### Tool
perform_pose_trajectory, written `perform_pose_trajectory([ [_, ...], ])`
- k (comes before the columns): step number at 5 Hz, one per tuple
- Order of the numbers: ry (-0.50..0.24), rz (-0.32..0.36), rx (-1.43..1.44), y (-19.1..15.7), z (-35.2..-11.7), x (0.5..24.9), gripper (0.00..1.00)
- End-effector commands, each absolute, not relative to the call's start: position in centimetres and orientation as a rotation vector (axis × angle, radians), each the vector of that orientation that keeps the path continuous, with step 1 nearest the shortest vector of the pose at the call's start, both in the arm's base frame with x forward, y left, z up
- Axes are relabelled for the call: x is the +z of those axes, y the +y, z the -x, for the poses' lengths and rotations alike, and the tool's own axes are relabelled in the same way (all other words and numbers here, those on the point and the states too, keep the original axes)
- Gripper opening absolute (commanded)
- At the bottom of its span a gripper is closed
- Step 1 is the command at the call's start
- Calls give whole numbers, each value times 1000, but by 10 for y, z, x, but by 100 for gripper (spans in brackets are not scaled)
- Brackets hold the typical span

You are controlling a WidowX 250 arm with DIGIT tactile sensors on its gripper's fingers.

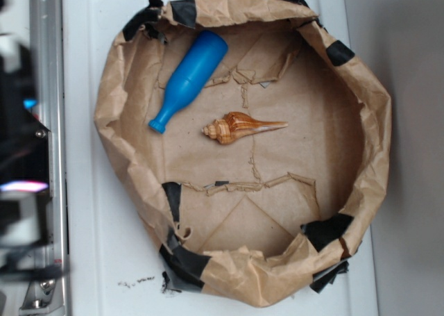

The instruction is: Grab the shell.

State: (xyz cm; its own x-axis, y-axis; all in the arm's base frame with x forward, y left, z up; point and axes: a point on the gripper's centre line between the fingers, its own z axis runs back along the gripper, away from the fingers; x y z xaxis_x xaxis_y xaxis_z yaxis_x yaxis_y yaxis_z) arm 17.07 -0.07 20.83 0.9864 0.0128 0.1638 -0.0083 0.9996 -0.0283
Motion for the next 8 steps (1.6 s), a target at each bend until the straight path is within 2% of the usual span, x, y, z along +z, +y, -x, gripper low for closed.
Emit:
perform_pose_trajectory([
  [1,-221,58,-37,10,-257,133,100],
  [2,-120,49,-60,8,-261,79,100],
  [3,-98,60,-64,12,-272,46,100],
  [4,-55,43,-74,15,-278,34,100],
  [5,-31,32,-49,15,-277,27,0],
  [6,-34,-5,-60,16,-278,45,0],
  [7,-125,33,-122,19,-286,96,0],
  [8,-129,80,-86,17,-288,146,0],
])
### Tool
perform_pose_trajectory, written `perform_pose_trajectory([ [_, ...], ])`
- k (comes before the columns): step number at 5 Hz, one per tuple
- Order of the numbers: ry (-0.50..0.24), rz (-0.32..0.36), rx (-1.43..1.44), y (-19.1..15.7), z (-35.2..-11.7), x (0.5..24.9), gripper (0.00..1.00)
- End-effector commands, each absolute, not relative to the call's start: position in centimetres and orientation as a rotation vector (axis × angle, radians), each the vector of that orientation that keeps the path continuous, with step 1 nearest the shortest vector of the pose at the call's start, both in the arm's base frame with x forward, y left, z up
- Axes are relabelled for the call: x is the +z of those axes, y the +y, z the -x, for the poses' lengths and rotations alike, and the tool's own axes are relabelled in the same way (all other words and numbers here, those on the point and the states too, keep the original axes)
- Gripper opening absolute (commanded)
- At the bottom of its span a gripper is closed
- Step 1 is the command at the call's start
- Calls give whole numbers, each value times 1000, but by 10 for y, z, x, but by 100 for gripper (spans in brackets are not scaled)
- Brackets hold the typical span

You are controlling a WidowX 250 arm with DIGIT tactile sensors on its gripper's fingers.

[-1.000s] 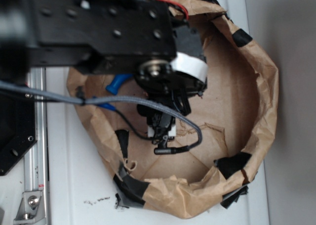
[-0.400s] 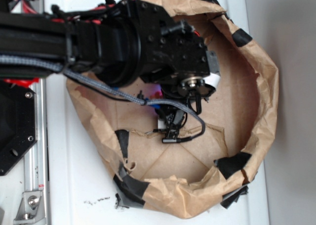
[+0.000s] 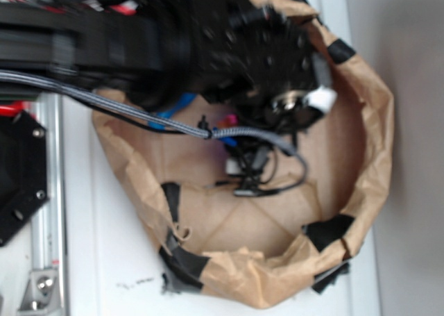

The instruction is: Grab the shell.

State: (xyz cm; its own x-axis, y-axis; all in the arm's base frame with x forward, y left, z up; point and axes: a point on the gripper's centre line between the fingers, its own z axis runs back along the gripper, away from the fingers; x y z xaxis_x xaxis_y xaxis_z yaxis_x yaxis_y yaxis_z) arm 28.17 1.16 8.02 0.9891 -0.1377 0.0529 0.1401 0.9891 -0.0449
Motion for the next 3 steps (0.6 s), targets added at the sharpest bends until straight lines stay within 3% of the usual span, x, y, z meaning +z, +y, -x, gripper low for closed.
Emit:
perform_pose_trajectory([
  [1,-123,35,-68,9,-278,196,0],
  [3,-107,29,-33,3,-274,192,0],
])
